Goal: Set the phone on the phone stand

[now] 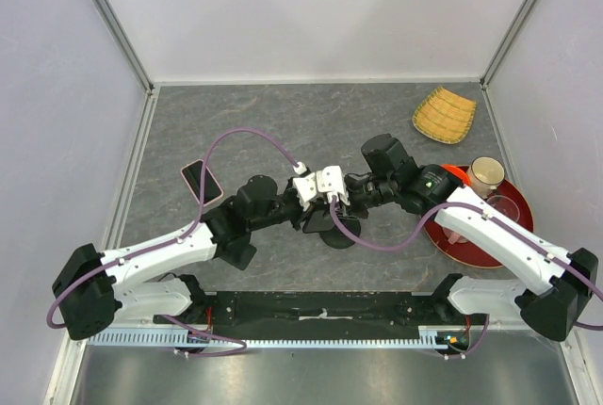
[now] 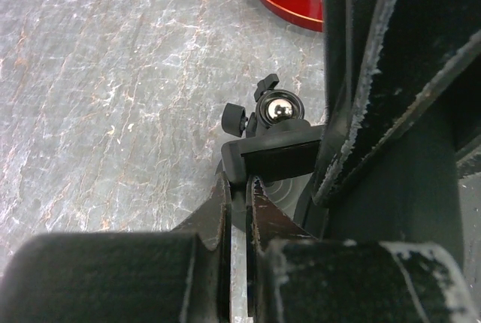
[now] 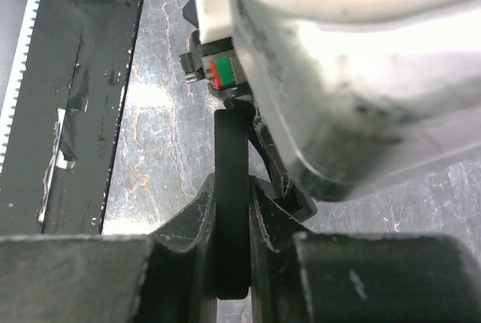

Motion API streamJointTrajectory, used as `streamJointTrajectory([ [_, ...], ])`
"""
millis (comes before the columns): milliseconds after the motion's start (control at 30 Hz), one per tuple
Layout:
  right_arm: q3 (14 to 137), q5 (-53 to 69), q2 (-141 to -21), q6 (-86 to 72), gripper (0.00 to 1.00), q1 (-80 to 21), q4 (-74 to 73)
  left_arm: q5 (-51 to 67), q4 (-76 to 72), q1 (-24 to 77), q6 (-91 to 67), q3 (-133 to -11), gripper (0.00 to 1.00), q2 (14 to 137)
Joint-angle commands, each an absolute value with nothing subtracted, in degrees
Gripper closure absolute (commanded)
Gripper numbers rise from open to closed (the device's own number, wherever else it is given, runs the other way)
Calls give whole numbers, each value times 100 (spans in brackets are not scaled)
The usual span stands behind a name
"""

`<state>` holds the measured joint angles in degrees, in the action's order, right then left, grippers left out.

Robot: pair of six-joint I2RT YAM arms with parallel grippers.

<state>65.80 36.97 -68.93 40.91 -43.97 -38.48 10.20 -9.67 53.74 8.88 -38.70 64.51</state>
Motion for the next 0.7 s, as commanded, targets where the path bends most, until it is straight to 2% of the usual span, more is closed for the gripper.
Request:
streamJointTrajectory([
  [0, 6733, 2102, -6662, 3318, 100, -4078, -3217, 490, -1106, 5511, 678, -3903, 98, 6214],
  [67, 6724, 1760, -6636, 2911, 100, -4104, -3199, -573, -1309, 5502, 291, -3841, 98, 6170],
  [167, 6627, 1259, -6531, 2252, 100, -4184, -3173, -1507, -1573, 5502, -156, -3735, 98, 6126],
  [367, 6408, -463, -6320, 1232, 100, -4543, -3445, -3801, -1416, 5555, -1369, -3665, 98, 6064],
  [533, 6521, -2578, -6608, 529, 100, -5236, -4032, -4596, -1240, 5669, -1740, -3717, 98, 6205],
  [667, 6600, -3768, -6741, 151, 100, -5414, -4324, -5088, -661, 5783, -1776, -4103, 98, 6372],
])
